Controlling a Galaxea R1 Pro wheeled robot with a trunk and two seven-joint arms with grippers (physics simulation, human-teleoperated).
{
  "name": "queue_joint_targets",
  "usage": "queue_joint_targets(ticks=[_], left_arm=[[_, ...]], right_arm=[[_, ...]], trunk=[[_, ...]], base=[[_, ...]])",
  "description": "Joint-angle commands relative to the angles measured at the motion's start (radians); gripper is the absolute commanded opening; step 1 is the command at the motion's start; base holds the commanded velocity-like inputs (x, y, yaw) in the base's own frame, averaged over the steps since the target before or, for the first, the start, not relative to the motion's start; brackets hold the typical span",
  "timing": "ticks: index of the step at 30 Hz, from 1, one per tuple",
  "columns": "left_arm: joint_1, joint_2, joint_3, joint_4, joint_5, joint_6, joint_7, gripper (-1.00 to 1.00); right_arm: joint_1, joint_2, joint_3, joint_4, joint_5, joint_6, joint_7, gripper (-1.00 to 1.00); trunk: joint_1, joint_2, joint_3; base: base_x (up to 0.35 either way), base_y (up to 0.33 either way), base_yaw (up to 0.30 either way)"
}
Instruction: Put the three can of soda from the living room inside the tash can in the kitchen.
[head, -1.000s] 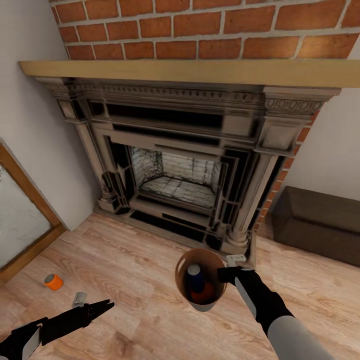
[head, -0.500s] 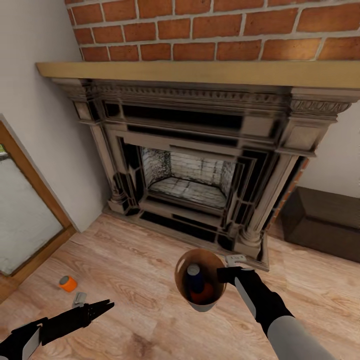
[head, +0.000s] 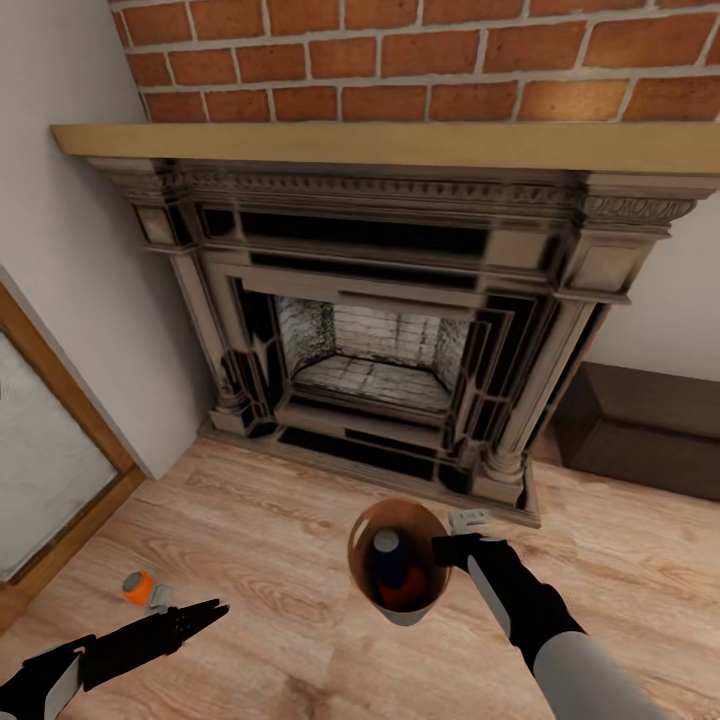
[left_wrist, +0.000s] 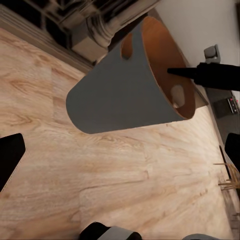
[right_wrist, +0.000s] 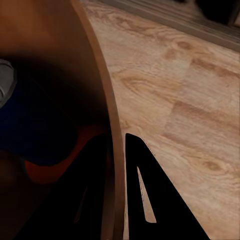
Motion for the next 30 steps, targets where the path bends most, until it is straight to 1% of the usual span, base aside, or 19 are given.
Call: queue_joint_targets(ticks=[1,2,5,8,14,30], left_arm=[[0.000,0.000,0.000,0.000,0.000,0.000,0.000,1.00],[0.000,0.000,0.000,0.000,0.000,0.000,0.000,1.00],[0.000,0.000,0.000,0.000,0.000,0.000,0.000,1.00],[0.000,0.000,0.000,0.000,0.000,0.000,0.000,1.00],[0.000,0.000,0.000,-0.001,0.000,0.000,0.000,1.00],[0.000,0.000,0.000,-0.001,0.000,0.000,0.000,1.00]], right_arm=[[0.000,0.000,0.009,-0.001,-0.013,0.000,0.006,-1.00],[0.000,0.000,0.031,-0.001,-0.013,-0.001,0.006,-1.00],[-0.001,0.000,0.069,-0.001,-0.013,-0.003,0.004,-1.00],[0.000,0.000,0.081,-0.001,-0.013,-0.003,0.004,-1.00],[0.000,0.000,0.088,-0.001,-0.013,-0.003,0.003,-1.00],[-0.001,-0.002,0.088,-0.007,-0.013,0.001,0.004,-1.00]], trunk=[[0.000,0.000,0.000],[0.000,0.000,0.000],[0.000,0.000,0.000],[0.000,0.000,0.000],[0.000,0.000,0.000],[0.000,0.000,0.000]], base=[[0.000,0.319,-0.021],[0.000,0.319,-0.013],[0.000,0.319,-0.007],[0.000,0.319,-0.002],[0.000,0.319,-0.001],[0.000,0.319,0.000]])
